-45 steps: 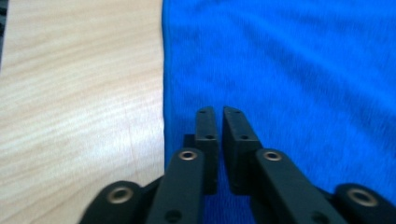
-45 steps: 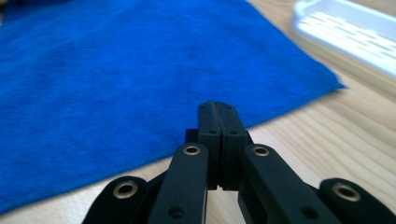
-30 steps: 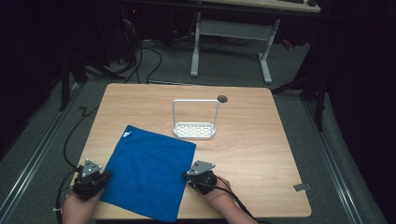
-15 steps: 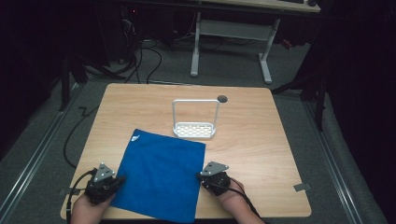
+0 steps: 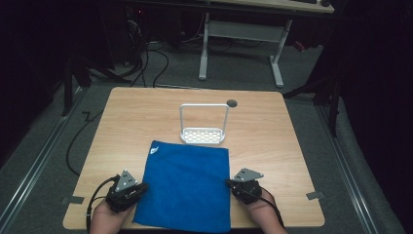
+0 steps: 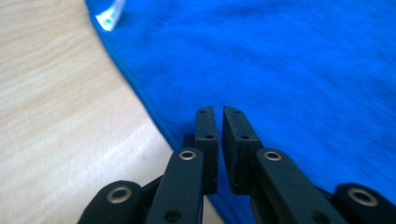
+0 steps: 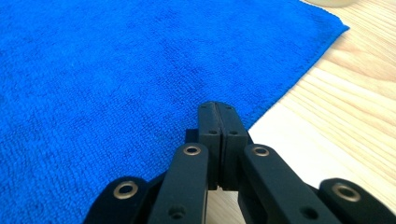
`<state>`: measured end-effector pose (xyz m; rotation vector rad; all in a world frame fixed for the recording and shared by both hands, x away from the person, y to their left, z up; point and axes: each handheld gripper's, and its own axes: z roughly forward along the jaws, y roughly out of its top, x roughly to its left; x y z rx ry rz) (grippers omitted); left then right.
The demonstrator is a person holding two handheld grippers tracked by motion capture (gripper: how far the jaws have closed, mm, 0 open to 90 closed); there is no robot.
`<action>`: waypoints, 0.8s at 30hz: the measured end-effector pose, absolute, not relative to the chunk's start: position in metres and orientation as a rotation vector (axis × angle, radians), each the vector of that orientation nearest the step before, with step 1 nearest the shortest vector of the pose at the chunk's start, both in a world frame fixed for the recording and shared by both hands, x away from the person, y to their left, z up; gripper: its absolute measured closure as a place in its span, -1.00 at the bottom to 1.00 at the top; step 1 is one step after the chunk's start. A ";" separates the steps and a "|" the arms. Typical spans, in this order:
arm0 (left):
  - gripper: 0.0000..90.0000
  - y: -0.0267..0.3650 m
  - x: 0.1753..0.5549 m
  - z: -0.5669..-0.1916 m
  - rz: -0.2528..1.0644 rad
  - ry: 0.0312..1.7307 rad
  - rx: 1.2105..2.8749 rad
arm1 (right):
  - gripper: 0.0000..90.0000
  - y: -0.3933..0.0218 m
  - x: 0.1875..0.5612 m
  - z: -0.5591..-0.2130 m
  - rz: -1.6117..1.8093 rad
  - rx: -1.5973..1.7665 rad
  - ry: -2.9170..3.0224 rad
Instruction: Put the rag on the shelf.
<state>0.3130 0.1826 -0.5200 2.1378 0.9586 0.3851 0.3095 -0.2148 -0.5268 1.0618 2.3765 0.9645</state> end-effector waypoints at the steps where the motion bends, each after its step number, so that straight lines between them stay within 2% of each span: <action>1: 0.89 0.180 0.317 -0.522 0.377 0.959 2.147 | 1.00 -0.216 0.309 -0.527 0.962 1.068 2.372; 11: 0.95 0.159 0.321 -0.526 0.275 0.852 2.212 | 1.00 -0.240 0.302 -0.527 0.920 1.140 2.298; 17: 0.95 0.143 0.316 -0.525 0.267 0.783 2.247 | 1.00 -0.254 0.306 -0.527 0.902 1.183 2.251; 24: 0.95 0.143 0.315 -0.526 0.264 0.780 2.239 | 1.00 -0.258 0.311 -0.527 0.916 1.212 2.246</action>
